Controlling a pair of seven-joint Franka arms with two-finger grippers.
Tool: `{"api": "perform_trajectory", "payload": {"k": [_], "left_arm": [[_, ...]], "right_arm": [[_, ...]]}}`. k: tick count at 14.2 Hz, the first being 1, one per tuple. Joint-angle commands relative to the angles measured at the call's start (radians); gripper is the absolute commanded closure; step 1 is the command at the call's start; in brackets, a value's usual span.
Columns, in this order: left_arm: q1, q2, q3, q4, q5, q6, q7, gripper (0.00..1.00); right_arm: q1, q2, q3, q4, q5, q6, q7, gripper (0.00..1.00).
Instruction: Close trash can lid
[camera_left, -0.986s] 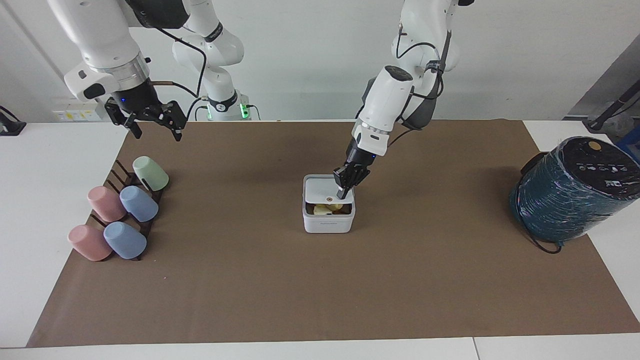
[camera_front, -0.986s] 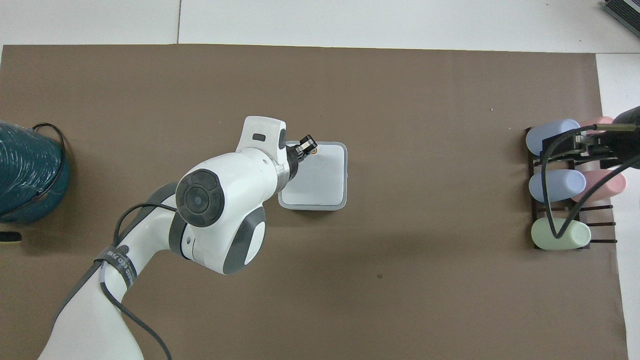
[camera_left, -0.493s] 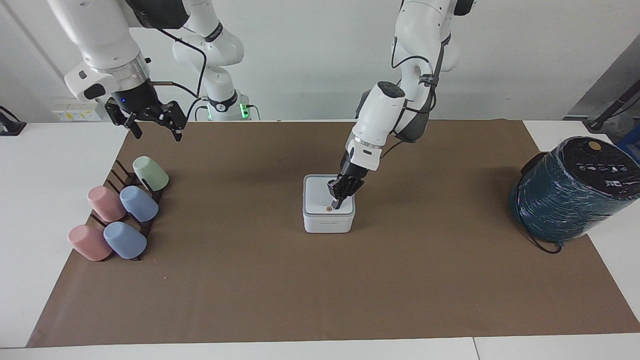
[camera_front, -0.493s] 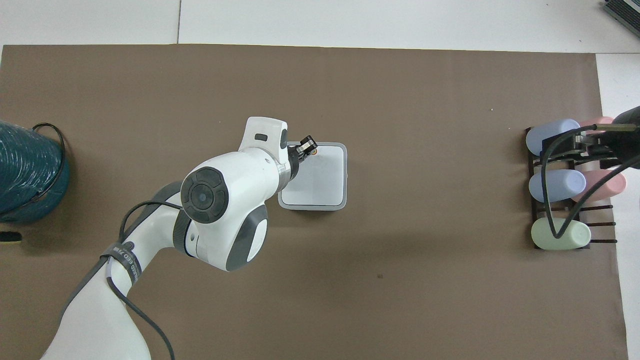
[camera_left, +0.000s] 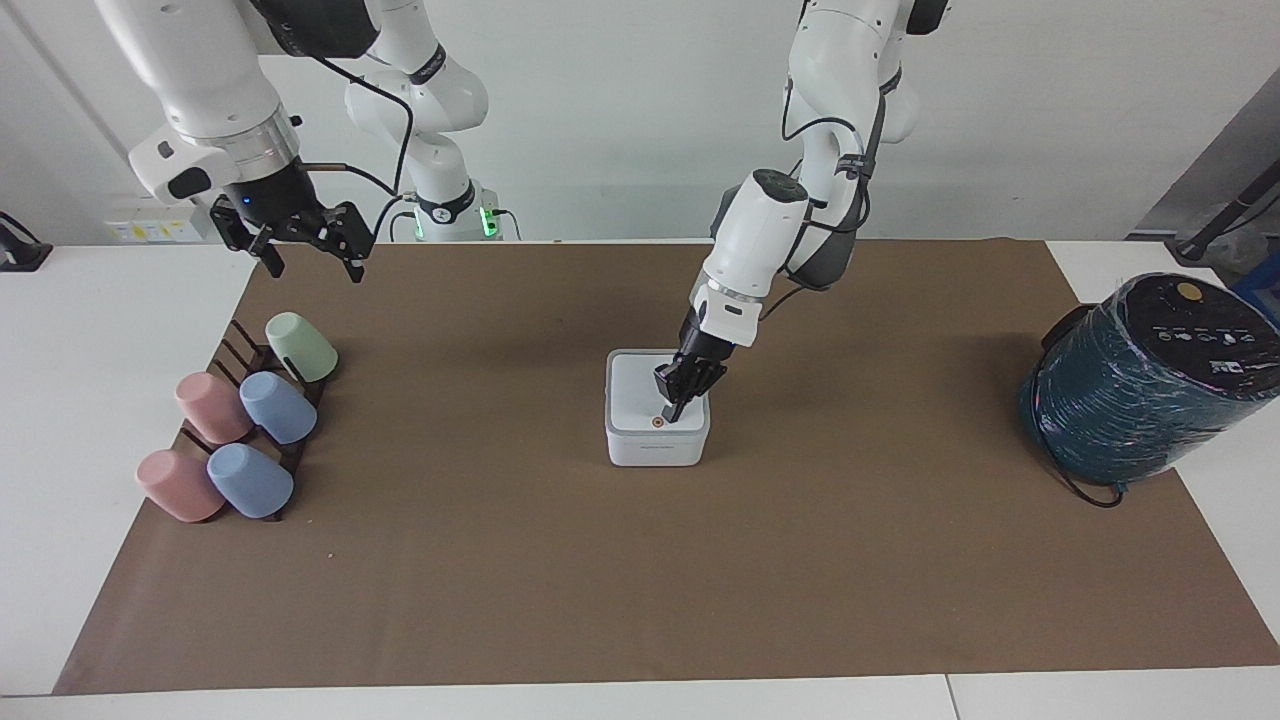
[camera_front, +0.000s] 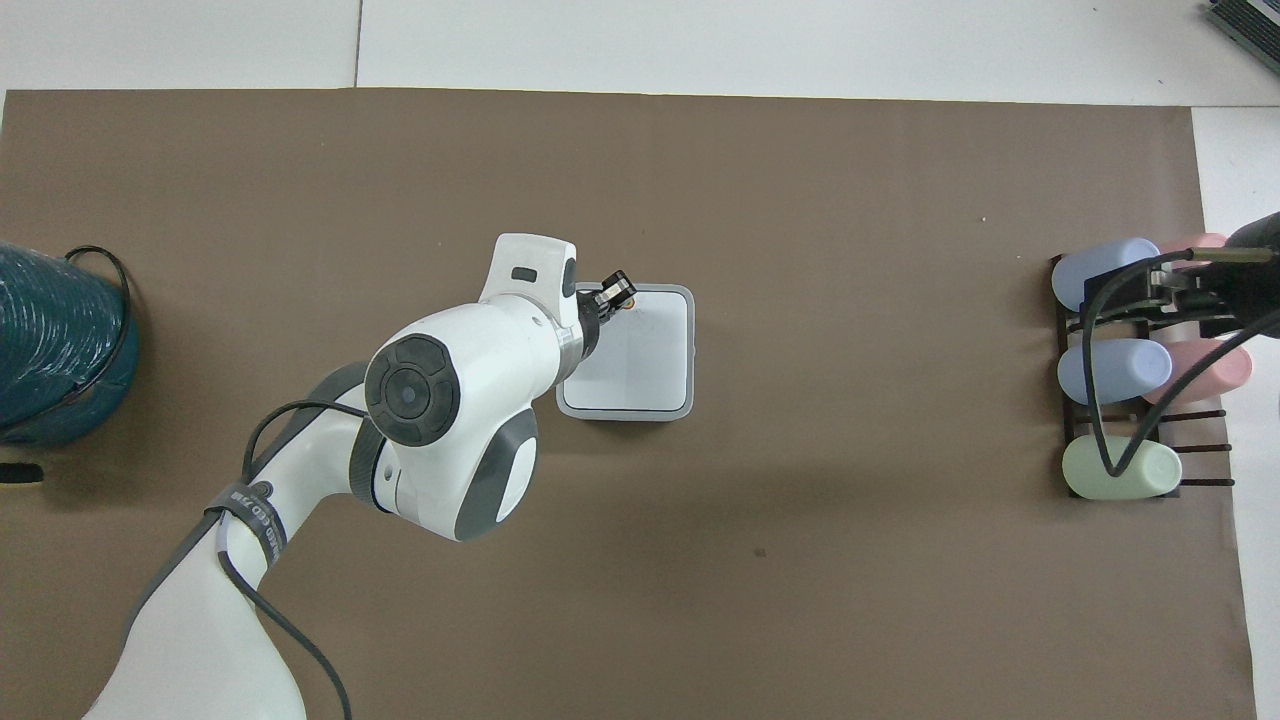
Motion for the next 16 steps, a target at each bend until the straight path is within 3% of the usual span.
{"api": "perform_trajectory", "payload": {"k": [1, 7, 11, 16], "left_arm": [[0.009, 0.0, 0.013, 0.037, -0.014, -0.129, 0.004, 0.92], [0.169, -0.051, 0.011, 0.215, -0.005, -0.545, 0.099, 0.87], [0.295, -0.071, 0.014, 0.281, 0.01, -0.807, 0.362, 0.74], [0.439, -0.141, 0.014, 0.295, 0.116, -0.987, 0.672, 0.58]], "right_arm": [[-0.006, -0.008, 0.002, -0.014, 0.016, 0.02, -0.029, 0.0], [-0.006, -0.011, 0.002, -0.026, 0.016, 0.02, -0.029, 0.0], [-0.005, -0.025, 0.002, -0.055, 0.012, 0.049, -0.02, 0.0], [0.031, -0.035, 0.007, -0.077, 0.015, 0.051, 0.035, 0.0]]}}
